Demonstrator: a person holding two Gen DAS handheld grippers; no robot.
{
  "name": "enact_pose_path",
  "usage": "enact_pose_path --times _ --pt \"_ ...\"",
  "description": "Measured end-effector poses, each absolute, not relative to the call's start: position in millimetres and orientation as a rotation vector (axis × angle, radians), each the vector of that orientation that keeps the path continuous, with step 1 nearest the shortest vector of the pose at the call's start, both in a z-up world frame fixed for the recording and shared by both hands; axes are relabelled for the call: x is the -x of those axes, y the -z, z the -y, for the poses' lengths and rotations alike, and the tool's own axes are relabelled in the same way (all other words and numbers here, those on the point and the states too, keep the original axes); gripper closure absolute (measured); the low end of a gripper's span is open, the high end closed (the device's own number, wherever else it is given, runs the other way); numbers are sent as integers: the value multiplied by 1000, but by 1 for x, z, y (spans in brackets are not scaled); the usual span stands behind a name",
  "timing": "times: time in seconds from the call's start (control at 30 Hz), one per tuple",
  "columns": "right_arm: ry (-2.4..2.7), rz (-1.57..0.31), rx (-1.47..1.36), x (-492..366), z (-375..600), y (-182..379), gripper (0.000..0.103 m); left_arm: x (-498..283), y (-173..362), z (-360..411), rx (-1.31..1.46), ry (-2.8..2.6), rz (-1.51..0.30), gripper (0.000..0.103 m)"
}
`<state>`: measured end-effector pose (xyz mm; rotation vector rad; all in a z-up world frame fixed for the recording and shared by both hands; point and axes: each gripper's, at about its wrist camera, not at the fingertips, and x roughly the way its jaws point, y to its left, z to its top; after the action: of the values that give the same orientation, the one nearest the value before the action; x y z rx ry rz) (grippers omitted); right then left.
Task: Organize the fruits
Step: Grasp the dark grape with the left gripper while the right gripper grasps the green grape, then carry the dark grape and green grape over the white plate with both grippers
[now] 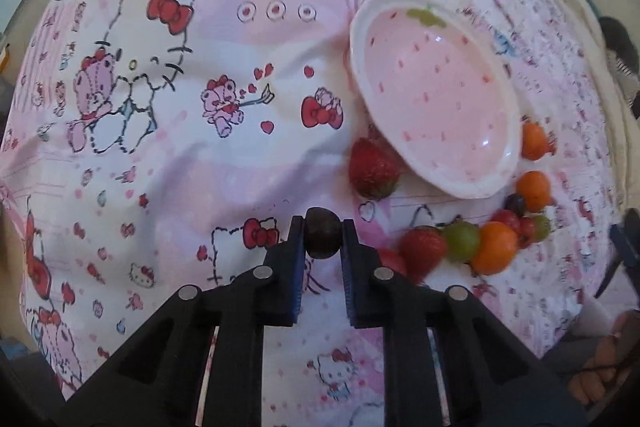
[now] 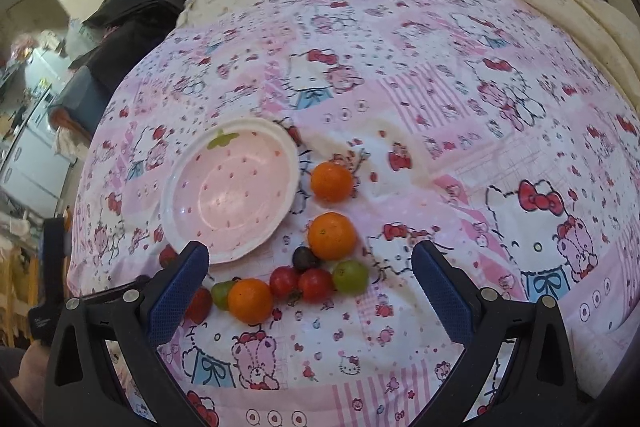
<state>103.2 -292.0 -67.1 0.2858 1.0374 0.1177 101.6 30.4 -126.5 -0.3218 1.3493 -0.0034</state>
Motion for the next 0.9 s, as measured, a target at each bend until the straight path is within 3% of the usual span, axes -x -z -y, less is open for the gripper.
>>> enact_pose_path --times 0.07,0.13,0.23,0.6,0.9 --pt "-117 -1094 -322 -111 301 77 5 -96 123 -37 359 8 -1340 90" --pt "-135 -1194 -370 -120 306 94 33 -95 117 -42 366 8 -1323 90" --pt "-125 -1332 -524 -128 317 127 55 -90 113 -50 360 1 -1306 90" --pt "-67 -1409 -522 -144 313 163 66 -104 112 -30 321 17 -1287 90" --pt "-101 -1370 -583 -135 324 156 71 -104 106 -30 356 38 -1265 90"
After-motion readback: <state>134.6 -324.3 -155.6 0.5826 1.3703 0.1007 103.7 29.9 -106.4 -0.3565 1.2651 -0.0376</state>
